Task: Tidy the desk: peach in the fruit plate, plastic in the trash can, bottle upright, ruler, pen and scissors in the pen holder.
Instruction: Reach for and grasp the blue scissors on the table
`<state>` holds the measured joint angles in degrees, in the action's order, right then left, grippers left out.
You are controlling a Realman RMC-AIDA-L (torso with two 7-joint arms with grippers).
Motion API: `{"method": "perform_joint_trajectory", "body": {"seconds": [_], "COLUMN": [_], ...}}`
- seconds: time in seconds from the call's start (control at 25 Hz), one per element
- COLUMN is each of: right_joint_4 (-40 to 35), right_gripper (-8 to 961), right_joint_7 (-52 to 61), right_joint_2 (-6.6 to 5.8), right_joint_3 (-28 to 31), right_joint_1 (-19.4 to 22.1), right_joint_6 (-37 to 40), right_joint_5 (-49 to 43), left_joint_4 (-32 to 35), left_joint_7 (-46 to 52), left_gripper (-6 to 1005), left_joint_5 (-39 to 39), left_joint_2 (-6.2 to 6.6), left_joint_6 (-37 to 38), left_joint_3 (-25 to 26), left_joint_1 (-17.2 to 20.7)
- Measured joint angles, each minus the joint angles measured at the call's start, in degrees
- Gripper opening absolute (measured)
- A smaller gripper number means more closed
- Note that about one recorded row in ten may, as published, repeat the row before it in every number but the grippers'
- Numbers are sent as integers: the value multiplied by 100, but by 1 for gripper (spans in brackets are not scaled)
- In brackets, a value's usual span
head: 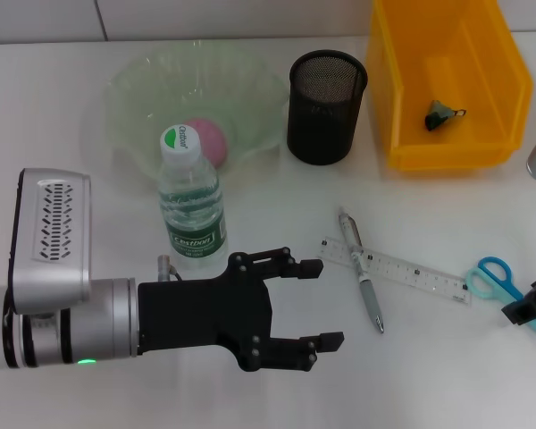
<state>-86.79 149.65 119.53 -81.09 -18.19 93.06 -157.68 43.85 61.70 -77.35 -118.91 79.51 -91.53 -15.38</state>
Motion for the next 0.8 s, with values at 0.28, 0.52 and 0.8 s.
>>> {"method": "perform_joint_trajectory", "body": {"seconds": [0.28, 0.52, 0.8], "right_joint_4": [8, 27, 124], "right_gripper": [553, 472, 438], "right_joint_7": [3, 4, 3], "right_joint_2": [0, 0, 0], "right_joint_3": [-4, -4, -11], "right_joint_1": [-1, -1, -11], "right_joint_6": [0, -6, -43], "right_joint_5": [1, 12, 28], "left_joint_4": [0, 0, 0], "left_joint_7": [0, 0, 0], "left_gripper": [813, 813, 813], "left_joint_5": [1, 1, 1], "left_joint_2": [0, 0, 0], "left_joint_6": [4, 4, 4], "left_joint_3": [-14, -15, -15], "left_joint_1": [-30, -34, -44]}}
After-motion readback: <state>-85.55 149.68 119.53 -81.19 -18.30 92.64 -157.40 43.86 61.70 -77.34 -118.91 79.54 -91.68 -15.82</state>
